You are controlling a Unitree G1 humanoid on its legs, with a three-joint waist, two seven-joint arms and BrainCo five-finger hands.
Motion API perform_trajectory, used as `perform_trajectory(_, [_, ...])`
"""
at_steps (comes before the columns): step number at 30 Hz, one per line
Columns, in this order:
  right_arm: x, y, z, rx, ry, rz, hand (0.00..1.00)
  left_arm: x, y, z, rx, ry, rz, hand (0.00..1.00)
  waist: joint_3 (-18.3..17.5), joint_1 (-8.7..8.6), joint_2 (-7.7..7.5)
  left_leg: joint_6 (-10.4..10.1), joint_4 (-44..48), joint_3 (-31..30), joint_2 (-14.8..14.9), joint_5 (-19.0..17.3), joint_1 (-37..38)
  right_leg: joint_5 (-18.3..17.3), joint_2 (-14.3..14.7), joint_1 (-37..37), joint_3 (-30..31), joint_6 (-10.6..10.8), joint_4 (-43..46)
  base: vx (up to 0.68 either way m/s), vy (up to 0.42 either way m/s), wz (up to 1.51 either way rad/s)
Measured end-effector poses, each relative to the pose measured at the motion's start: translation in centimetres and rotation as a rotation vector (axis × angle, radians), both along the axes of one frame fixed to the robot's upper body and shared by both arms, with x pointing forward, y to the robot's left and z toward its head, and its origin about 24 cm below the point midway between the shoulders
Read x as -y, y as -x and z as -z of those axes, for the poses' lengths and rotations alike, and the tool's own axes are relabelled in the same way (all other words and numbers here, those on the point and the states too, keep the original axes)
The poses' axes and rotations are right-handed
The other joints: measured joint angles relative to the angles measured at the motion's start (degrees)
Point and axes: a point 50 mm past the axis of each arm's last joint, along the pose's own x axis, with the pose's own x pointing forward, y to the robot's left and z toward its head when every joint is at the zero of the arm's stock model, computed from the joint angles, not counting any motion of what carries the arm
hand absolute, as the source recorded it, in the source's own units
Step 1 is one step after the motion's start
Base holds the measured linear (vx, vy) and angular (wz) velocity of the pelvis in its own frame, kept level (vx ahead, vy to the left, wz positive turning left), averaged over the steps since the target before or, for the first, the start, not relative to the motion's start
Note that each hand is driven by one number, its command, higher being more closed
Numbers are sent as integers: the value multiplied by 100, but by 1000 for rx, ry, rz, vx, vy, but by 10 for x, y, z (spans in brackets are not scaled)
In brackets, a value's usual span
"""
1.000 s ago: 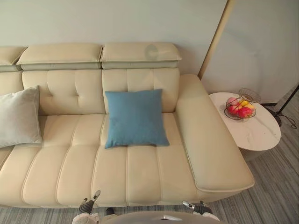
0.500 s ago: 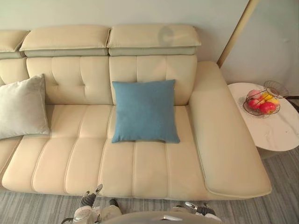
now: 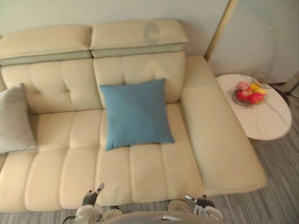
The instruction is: Pick up cushions and gather them together orderly.
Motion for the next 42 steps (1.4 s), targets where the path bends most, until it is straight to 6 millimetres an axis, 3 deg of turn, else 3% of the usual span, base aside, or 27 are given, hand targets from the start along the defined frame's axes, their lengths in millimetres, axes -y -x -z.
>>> perform_trajectory(2, [-6, -7, -2, 20, 4, -46, 0, -2, -3, -1, 11, -5, 1, 0, 67, 3, -148, 21, 287, 176, -21, -156, -133, 149, -45, -203, 17, 3, 79, -188, 27, -67])
perform_trajectory(4, [-12, -11, -3, 26, 7, -90, 0, -1, -12, -4, 40, -6, 6, 0, 70, 37, -213, 320, 513, 265, -90, -317, -400, 715, -90, -273, -94, -2, -341, -296, 5, -62])
perform_trajectory(6, [-11, -22, -7, 56, 9, -88, 0, -4, -22, -9, 87, -12, -29, 0, 47, 2, -205, 277, 620, 362, -42, -119, -599, -874, -381, -919, -804, -272, 2216, -212, -54, -13])
perform_trajectory(7, [-11, -20, -6, 45, 12, -94, 0, -6, -22, -10, 91, -16, -30, 0, 62, 1, -200, 286, 660, 335, -93, -82, -571, -1197, -477, -859, -940, -259, 2898, -94, -83, 26])
perform_trajectory(8, [-12, -14, -3, 25, 7, -95, 0, -11, -18, -10, 87, -29, -38, 0, 18, 37, -279, 292, 796, 306, -131, -77, -556, -1402, -622, -769, -1126, -297, 3293, -117, -85, -9])
perform_trajectory(9, [-14, -19, -5, 39, 7, -102, 0, -12, -15, -9, 79, -22, -64, 0, -41, 159, -358, 303, 906, 294, -179, -98, -614, -1396, -451, -636, -1185, -247, 2826, -156, -80, -33])
perform_trajectory(11, [-9, -31, -9, 61, 33, -127, 0, -3, -9, -6, 62, 6, -76, 0, -162, 325, 22, 386, 630, -130, -104, -71, -860, -1384, -98, -228, -976, -132, 1516, -270, -58, -59])
perform_trajectory(12, [-8, -40, -13, 81, 47, -150, 0, 1, -13, -7, 81, 13, -78, 0, -74, 311, 107, 338, 670, -73, 6, 92, -991, -1531, -134, -463, -1050, -327, 2022, -283, -105, -25])
perform_trajectory(13, [-18, -43, -12, 83, 32, -184, 0, -6, -18, -9, 90, -10, -57, 0, -5, 248, -143, 297, 745, -103, -130, 199, -1085, -1645, -224, -372, -1027, -161, 1983, -184, -107, 2])
perform_trajectory(15, [-20, -43, -12, 80, 36, -200, 0, 3, -18, -7, 82, 4, -38, 0, 78, 279, 61, 216, 705, -307, 165, 292, -1175, -1179, 174, -121, -1153, -298, 1320, -174, -76, 1])
perform_trajectory(18, [-17, -38, -11, 62, 55, -186, 0, 5, -22, -8, 90, 8, -26, 0, 285, 259, 108, 114, 581, -552, 297, 505, -1160, -893, 384, 95, -1343, -369, 948, -204, -47, 9])
perform_trajectory(20, [-14, -34, -10, 50, 68, -172, 0, 9, -21, -7, 84, 13, -8, 0, 278, 218, 110, -164, 260, -803, 244, 549, -1213, -745, 375, 21, -1449, -509, 838, -194, -21, 24])
perform_trajectory(21, [-16, -32, -9, 50, 60, -156, 0, 9, -23, -8, 88, 11, 1, 0, 263, 196, 10, -239, 385, -889, 104, 425, -1308, -619, 251, 3, -1508, -567, 633, -154, 24, 26])
perform_trajectory(22, [-16, -27, -7, 40, 53, -139, 0, 10, -28, -9, 103, 16, -1, 0, 297, 199, -50, 46, 1029, -963, 17, 285, -1470, -545, 144, -55, -1516, -573, 609, -109, 40, 19])
perform_trajectory(23, [-15, -27, -7, 39, 54, -137, 0, 11, -28, -9, 104, 17, 0, 0, 288, 217, -32, 138, 1379, -996, -3, 221, -1515, -519, 120, -96, -1519, -574, 629, -123, 74, 2])
perform_trajectory(24, [-10, -24, -8, 38, 67, -131, 0, 12, -24, -8, 95, 20, -2, 0, 240, 200, 103, 201, 1983, -1008, 74, -291, -1525, -479, 138, -178, -1538, -543, 718, -108, 87, -4])
perform_trajectory(26, [-8, -23, -9, 48, 66, -105, 0, 12, -18, -6, 74, 20, 4, 0, 178, 172, 181, 61, 1388, -1066, -15, -282, -1340, -372, 225, -190, -1513, -525, 640, -103, 98, 4])
perform_trajectory(28, [-15, -15, -5, 32, 37, -75, 0, 6, -18, -7, 71, 3, 10, 0, 90, 192, -26, 157, 1868, -1145, -251, -479, -1258, -44, -39, -151, -1526, -446, 324, -49, 76, 4])
perform_trajectory(29, [-11, -11, -5, 30, 42, -55, 0, 10, -13, -4, 57, 13, 7, 0, 67, 141, 47, 12, 2657, -1356, -199, -1004, -1076, 21, -37, -119, -1524, -384, 331, -57, 103, -2])
perform_trajectory(31, [-5, -12, -6, 38, 54, -38, 0, 18, -13, -3, 58, 38, 12, 0, -37, 6, 288, -201, 2016, -1747, -259, -1326, -790, 126, 26, -193, -1537, -310, 342, -98, 183, 7])
perform_trajectory(32, [-5, -15, -7, 41, 51, -37, 0, 17, -18, -5, 68, 34, 24, 0, -48, -35, 254, 126, 1686, -1770, -398, -1259, -703, 222, -4, -253, -1512, -270, 282, -146, 145, 10])
perform_trajectory(33, [-12, -15, -6, 42, 31, -42, 0, 14, -22, -6, 77, 19, 49, 0, -39, -50, 111, 223, 1410, -1723, -567, -1066, -680, 298, -120, -330, -1428, -333, 182, -167, 90, 2])
perform_trajectory(35, [-17, -15, -4, 39, 14, -47, 0, 6, -26, -9, 85, -7, 62, 0, 1, -2, -130, 298, 1416, -1663, -691, -1004, -791, 480, -198, -382, -1317, -313, 2, -197, 71, -12])
perform_trajectory(37, [-19, -15, -4, 37, 13, -58, 0, 3, -23, -8, 75, -15, 60, 0, -3, 0, -218, 354, 1596, -1606, -712, -1047, -1020, 596, -179, -427, -1247, -263, -293, -217, 64, -18])
perform_trajectory(39, [-19, -15, -4, 35, 13, -62, 0, 4, -20, -7, 62, -10, 53, 0, 5, 28, -231, 470, 1621, -1445, -712, -988, -1170, 455, -139, -508, -1195, -200, -522, -143, 45, -34])
perform_trajectory(40, [-18, -20, -6, 50, 17, -63, 0, 7, -17, -5, 56, 2, 36, 0, 38, 84, -35, 623, 1458, -1281, -504, -888, -1169, 283, -15, -553, -1223, -230, -445, -101, -36, -49])
perform_trajectory(42, [-14, -21, -7, 52, 29, -67, 0, 10, -15, -4, 50, 7, 20, 0, 51, 111, 17, 575, 1303, -1170, -326, -763, -1087, 44, 96, -739, -1304, -524, 687, -85, -42, -42])
